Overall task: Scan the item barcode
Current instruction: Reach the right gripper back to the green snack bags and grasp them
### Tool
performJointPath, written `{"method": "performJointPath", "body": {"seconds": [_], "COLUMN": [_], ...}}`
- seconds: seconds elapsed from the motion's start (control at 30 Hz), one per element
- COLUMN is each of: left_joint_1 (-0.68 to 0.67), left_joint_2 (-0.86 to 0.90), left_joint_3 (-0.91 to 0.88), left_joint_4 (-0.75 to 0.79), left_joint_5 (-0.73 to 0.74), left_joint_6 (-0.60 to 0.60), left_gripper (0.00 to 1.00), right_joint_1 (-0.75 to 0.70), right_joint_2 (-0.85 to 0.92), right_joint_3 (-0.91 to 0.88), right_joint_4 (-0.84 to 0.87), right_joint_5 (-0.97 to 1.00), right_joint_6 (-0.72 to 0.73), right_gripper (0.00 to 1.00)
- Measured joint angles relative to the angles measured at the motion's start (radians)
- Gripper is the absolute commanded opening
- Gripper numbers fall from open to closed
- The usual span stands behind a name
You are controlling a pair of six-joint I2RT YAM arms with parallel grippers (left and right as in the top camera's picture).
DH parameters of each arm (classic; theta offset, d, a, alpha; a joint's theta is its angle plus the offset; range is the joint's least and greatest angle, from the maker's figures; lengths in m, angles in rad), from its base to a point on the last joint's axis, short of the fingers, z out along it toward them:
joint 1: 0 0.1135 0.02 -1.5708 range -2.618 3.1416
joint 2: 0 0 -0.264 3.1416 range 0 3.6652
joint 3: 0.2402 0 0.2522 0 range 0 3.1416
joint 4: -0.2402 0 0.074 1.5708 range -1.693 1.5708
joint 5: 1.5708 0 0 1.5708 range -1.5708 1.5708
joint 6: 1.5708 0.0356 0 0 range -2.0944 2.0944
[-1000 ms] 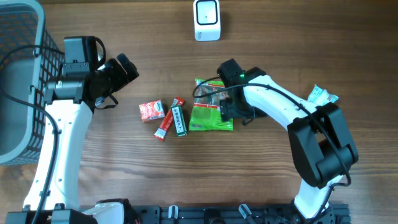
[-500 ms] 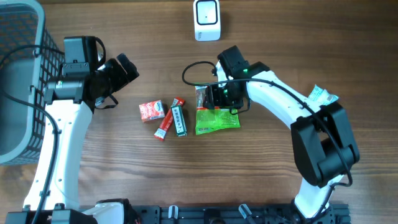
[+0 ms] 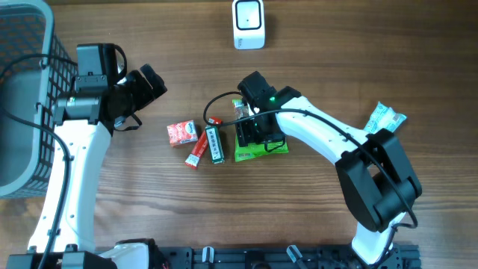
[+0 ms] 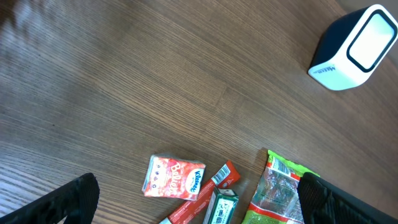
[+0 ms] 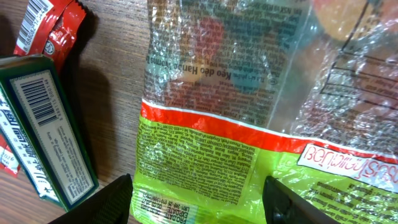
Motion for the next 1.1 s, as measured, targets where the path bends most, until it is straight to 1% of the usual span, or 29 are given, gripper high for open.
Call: {"method": "performJointPath", "body": {"seconds": [0.17,0.23,0.33,0.4,0.5,0.53,0.57,0.6,0.67,0.73,0.8,0.9,0.93,0.97,1.0,1.1], "left_joint_1": [0.000,0.000,0.000,0.000,0.000,0.000,0.000,0.000,0.000,0.000,0.000,0.000,0.000,0.000,0.000,0.000], "left_joint_2": [0.000,0.000,0.000,0.000,0.000,0.000,0.000,0.000,0.000,0.000,0.000,0.000,0.000,0.000,0.000,0.000], "left_joint_3": [0.000,0.000,0.000,0.000,0.000,0.000,0.000,0.000,0.000,0.000,0.000,0.000,0.000,0.000,0.000,0.000], "left_joint_4": [0.000,0.000,0.000,0.000,0.000,0.000,0.000,0.000,0.000,0.000,0.000,0.000,0.000,0.000,0.000,0.000], "left_joint_5": [0.000,0.000,0.000,0.000,0.000,0.000,0.000,0.000,0.000,0.000,0.000,0.000,0.000,0.000,0.000,0.000], "left_joint_6": [0.000,0.000,0.000,0.000,0.000,0.000,0.000,0.000,0.000,0.000,0.000,0.000,0.000,0.000,0.000,0.000], "left_gripper": [1.00,1.00,1.00,1.00,1.00,1.00,1.00,1.00,1.00,1.00,1.00,1.00,1.00,1.00,1.00,1.00], "right_joint_1": [0.000,0.000,0.000,0.000,-0.021,-0.042,-0.061,-0.084,-0.111,-0.121,-0.110,-0.077,-0.058,-0.036,-0.009,0.071], "right_joint_2": [0.025,0.037,0.038,0.038,0.038,0.038,0.038,0.038,0.038,0.038,0.038,0.038,0.038,0.038,0.038,0.038], "right_joint_3": [0.000,0.000,0.000,0.000,0.000,0.000,0.000,0.000,0.012,0.071,0.124,0.151,0.151,0.151,0.150,0.142], "right_joint_4": [-0.062,-0.096,-0.169,-0.219,-0.224,-0.225,-0.225,-0.232,-0.255,-0.253,-0.236,-0.161,-0.138,-0.106,-0.057,0.043], "right_joint_5": [0.009,0.041,0.150,0.277,0.405,0.439,0.456,0.462,0.433,0.287,0.138,-0.023,-0.050,-0.072,-0.092,-0.114], "right_joint_6": [0.000,0.000,-0.011,-0.027,-0.042,-0.046,-0.049,-0.054,-0.089,-0.143,-0.147,-0.105,-0.090,-0.076,-0.065,-0.019], "right_gripper": [0.73,0.79,0.85,0.89,0.88,0.82,0.66,0.55,0.40,0.21,0.20,0.15,0.15,0.08,0.04,0.04]}}
